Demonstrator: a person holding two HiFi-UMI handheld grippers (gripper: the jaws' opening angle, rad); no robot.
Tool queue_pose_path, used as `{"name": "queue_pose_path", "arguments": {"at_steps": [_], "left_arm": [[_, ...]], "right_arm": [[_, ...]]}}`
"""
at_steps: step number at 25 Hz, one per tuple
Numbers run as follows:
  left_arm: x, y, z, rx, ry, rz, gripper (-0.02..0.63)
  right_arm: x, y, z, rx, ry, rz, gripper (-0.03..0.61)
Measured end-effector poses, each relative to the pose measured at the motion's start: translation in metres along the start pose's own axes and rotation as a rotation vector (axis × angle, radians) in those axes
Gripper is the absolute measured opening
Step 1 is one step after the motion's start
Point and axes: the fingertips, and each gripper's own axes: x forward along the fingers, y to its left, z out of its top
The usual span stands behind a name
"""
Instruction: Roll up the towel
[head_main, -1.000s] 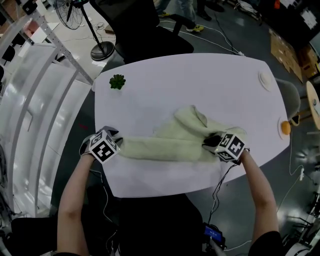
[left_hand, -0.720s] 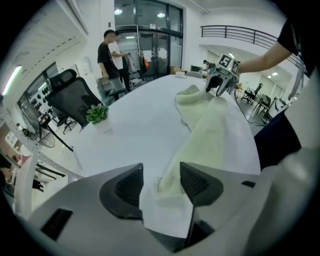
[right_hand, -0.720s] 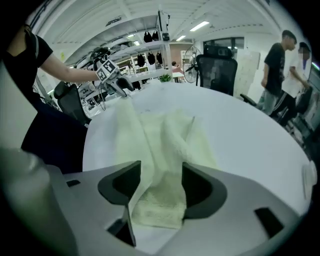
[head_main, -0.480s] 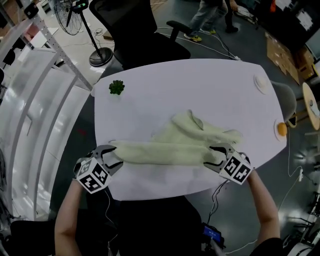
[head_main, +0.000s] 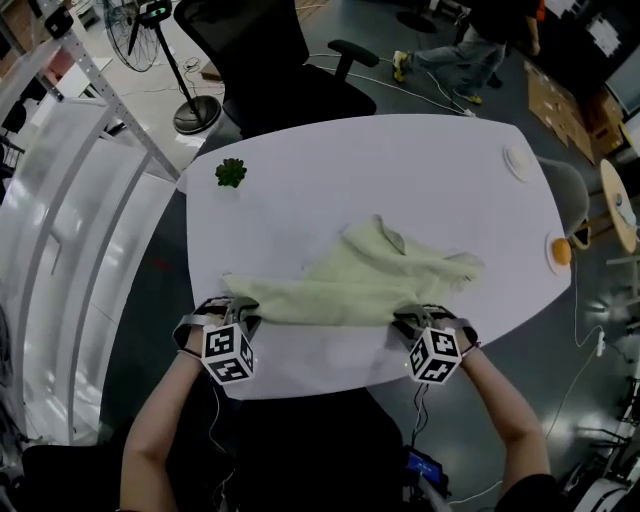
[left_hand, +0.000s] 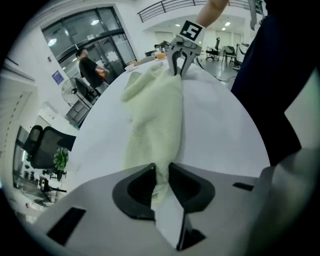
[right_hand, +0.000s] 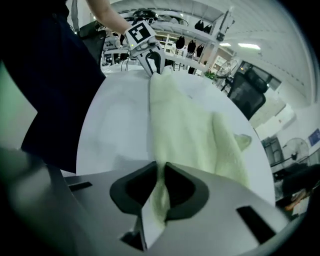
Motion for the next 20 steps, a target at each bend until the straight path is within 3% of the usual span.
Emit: {"name": "queue_pose_path", "arguments": {"at_steps": [1, 7, 14, 20], "left_arm": [[-0.001, 0.000, 0.000, 0.021, 0.007, -0.007, 0.092], [-0.014, -0.007, -0.011, 0.061, 0.046, -0.075, 0.066], [-0.041, -0.052, -0.042, 0.068, 0.093, -0.191, 0.066], [-0.039, -0.070, -0.050, 0.056, 0.094, -0.222, 0.065]], "right_arm": [[0.000, -0.001, 0.000, -0.003, 0.006, -0.007, 0.043], [-0.012, 0.016, 0.008, 0.034, -0.019, 0.088, 0.031], [-0.021, 0.085, 0.032, 0.047, -0.068, 0.267, 0.031], [-0.012, 0.102, 0.031, 0.031, -0.053, 0.269, 0.031]]}}
